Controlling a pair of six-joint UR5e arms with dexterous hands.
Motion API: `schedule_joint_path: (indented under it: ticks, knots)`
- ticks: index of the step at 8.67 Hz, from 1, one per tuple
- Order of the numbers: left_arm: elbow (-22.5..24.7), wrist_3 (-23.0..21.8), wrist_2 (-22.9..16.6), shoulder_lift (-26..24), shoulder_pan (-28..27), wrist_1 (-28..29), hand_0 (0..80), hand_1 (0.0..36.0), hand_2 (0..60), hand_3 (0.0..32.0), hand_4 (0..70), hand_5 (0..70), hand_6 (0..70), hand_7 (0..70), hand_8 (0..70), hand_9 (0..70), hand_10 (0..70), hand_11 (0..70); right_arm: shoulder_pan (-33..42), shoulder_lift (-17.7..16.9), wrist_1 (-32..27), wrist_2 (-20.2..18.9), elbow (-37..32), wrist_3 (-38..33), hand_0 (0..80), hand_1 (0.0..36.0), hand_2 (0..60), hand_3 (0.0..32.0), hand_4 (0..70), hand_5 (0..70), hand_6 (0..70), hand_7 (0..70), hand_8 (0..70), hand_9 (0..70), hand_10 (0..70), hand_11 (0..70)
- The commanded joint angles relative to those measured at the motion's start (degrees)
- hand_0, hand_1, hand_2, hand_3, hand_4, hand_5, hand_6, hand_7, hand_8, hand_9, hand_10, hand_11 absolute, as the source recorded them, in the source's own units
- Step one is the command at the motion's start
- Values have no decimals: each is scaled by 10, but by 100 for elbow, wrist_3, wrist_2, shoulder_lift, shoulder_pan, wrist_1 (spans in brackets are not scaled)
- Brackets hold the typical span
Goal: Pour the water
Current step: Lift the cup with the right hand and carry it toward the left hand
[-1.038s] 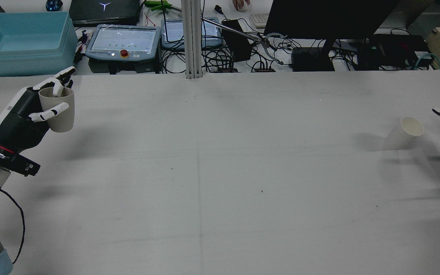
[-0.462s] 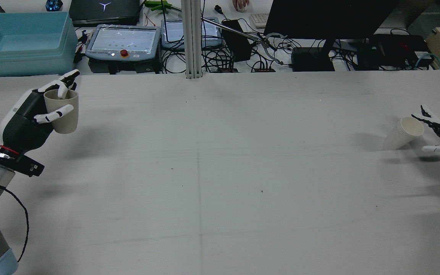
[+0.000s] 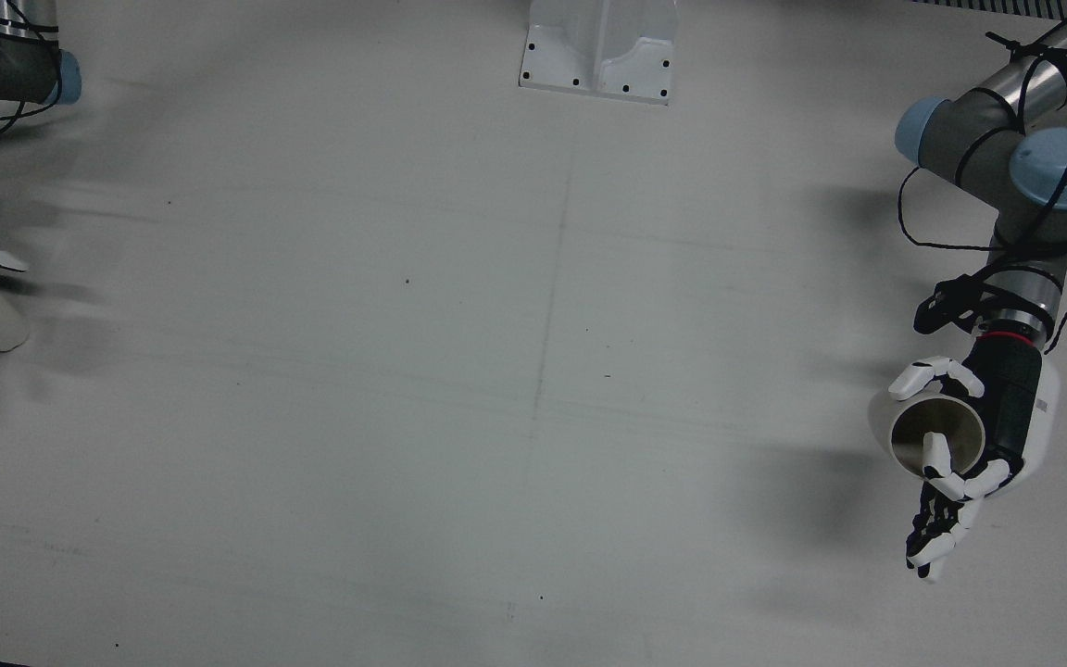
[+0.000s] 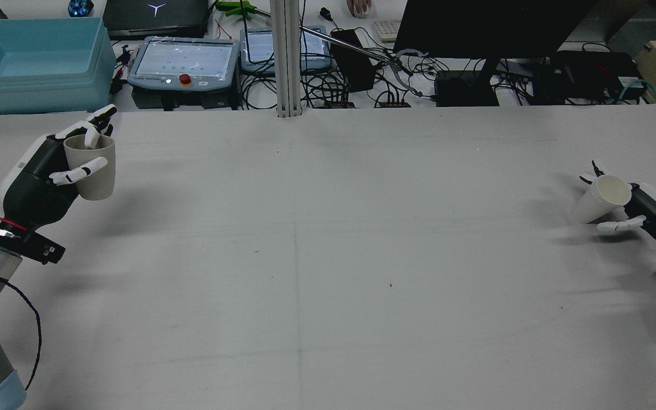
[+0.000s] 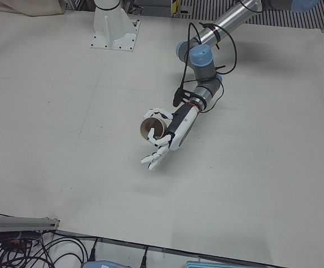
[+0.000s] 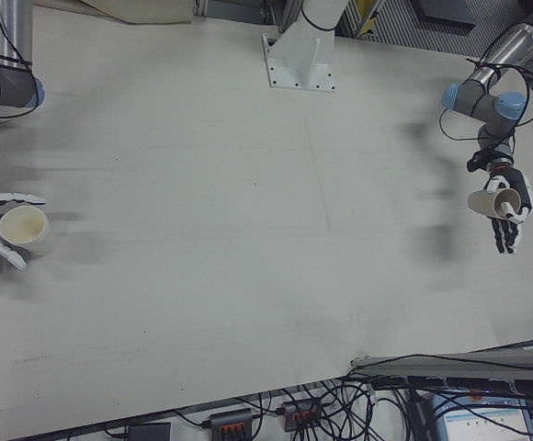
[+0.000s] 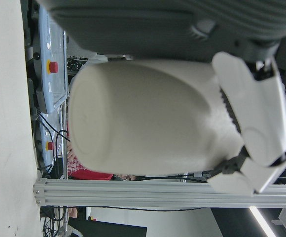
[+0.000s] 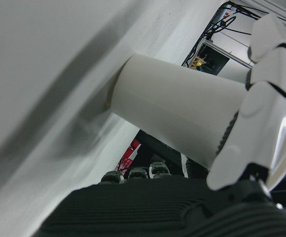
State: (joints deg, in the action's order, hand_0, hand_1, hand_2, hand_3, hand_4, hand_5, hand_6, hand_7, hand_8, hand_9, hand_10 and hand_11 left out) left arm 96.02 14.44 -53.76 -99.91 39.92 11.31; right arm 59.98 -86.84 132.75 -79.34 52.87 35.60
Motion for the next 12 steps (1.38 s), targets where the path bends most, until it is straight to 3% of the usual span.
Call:
schedule_joint_path:
  ticks: [1,2,3,4,6,7,8,9,10,11,12]
  knots:
    - [-14,-20,-3,42,24,73,383,360,600,0,339,700,70,182,35,67,21,42,-345,0,119,365,337,8,517,211,348,0,293,509,300,445,249,370,228,344]
    - [-5,-20,-3,42,33,82,385,360,600,0,339,700,70,184,36,67,20,41,-390,-17,268,462,503,0,532,250,542,0,307,700,418,605,481,668,455,653]
    - [13,-20,-11,42,33,73,387,360,600,0,339,700,72,187,37,68,20,41,-399,-26,522,472,679,-26,537,254,600,0,325,700,491,681,591,700,587,700]
    - [56,-11,-38,33,24,21,394,360,600,0,340,700,74,189,38,69,20,43,-382,-104,637,472,933,-96,542,263,600,0,324,700,518,685,629,700,656,700]
    - [144,15,-73,-46,-2,-172,398,360,600,0,348,700,79,198,39,71,20,42,-68,-639,1223,734,2002,-1006,548,277,600,0,360,700,525,657,603,700,652,700]
    - [214,15,-99,-98,-2,-442,403,360,600,0,355,700,84,206,40,72,20,43,526,-676,1915,675,2478,-1507,530,269,600,0,360,700,529,647,613,700,659,700]
    - [345,24,-152,-195,15,-689,397,360,600,0,357,700,85,208,40,73,19,41,1124,-624,2513,492,3057,-1756,533,277,600,0,406,700,542,663,613,700,642,700]
    - [582,59,-344,-230,24,-1144,397,360,600,0,355,700,84,206,39,71,19,41,1478,-328,3598,63,3881,-1767,533,275,600,0,472,700,566,697,628,700,638,700]
    - [636,77,-372,-344,-2,-1331,392,360,600,0,353,700,83,205,39,72,19,42,1786,310,4653,-211,4350,-1732,521,265,600,0,445,700,561,684,638,700,655,700]
    - [628,155,-442,-554,-28,-1507,387,360,600,0,351,700,81,201,40,73,20,42,1789,795,4890,-257,4450,-1680,519,263,600,0,481,700,587,700,671,700,674,700]
    - [637,443,-651,-826,-29,-1543,390,360,600,0,352,700,81,200,42,74,21,44,1781,1191,4988,-257,4451,-1531,523,270,600,0,570,700,629,700,700,700,686,700]
